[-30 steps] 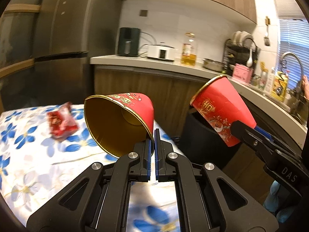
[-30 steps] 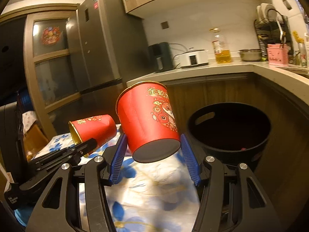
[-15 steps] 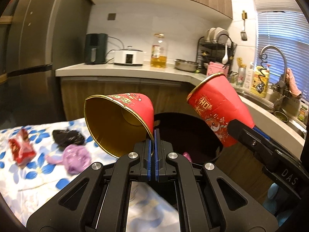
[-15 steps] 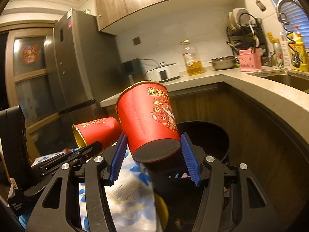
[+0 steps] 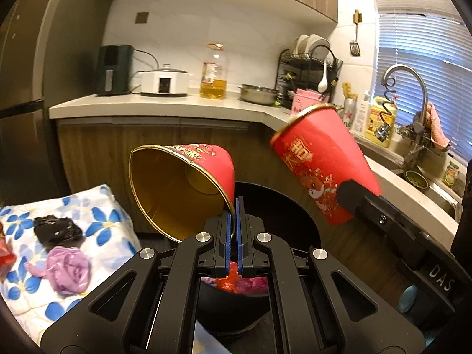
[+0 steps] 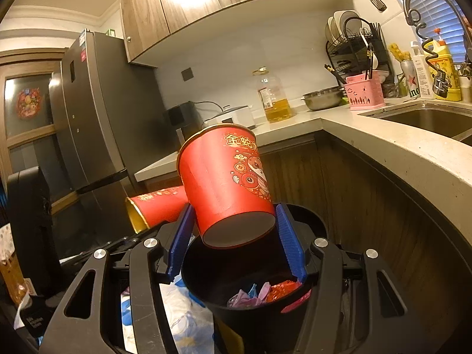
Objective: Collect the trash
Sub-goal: 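Open both tools to drop the red cups into the black bin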
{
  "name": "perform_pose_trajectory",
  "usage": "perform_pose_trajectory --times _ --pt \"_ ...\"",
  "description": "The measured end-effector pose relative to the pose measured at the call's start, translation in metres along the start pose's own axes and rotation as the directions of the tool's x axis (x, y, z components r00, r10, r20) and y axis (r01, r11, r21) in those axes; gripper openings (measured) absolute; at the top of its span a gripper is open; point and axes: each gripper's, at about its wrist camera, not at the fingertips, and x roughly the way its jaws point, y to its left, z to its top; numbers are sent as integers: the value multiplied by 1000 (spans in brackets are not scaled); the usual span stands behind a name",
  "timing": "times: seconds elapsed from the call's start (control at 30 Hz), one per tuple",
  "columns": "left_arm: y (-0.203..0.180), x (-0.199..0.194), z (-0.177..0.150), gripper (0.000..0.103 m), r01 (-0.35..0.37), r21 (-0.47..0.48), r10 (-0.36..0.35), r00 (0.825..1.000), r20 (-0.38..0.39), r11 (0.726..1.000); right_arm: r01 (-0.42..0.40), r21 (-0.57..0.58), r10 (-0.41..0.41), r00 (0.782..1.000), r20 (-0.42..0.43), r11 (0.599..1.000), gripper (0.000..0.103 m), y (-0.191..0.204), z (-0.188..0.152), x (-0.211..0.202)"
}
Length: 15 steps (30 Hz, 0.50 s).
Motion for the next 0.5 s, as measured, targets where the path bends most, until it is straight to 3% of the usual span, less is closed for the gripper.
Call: perform_pose_trajectory --times 0.33,0.4,0.5 --pt "3 35 -3 3 62 -19 -63 996 -59 998 18 20 -18 1000 -2 1000 56 -13 4 16" --pt "7 39 -5 10 51 -29 -53 996 -68 998 23 24 -23 1000 -5 999 56 -13 4 20" --pt "16 40 -7 30 56 -57 -60 996 -71 997 24 30 -24 1000 -9 999 56 -15 3 24"
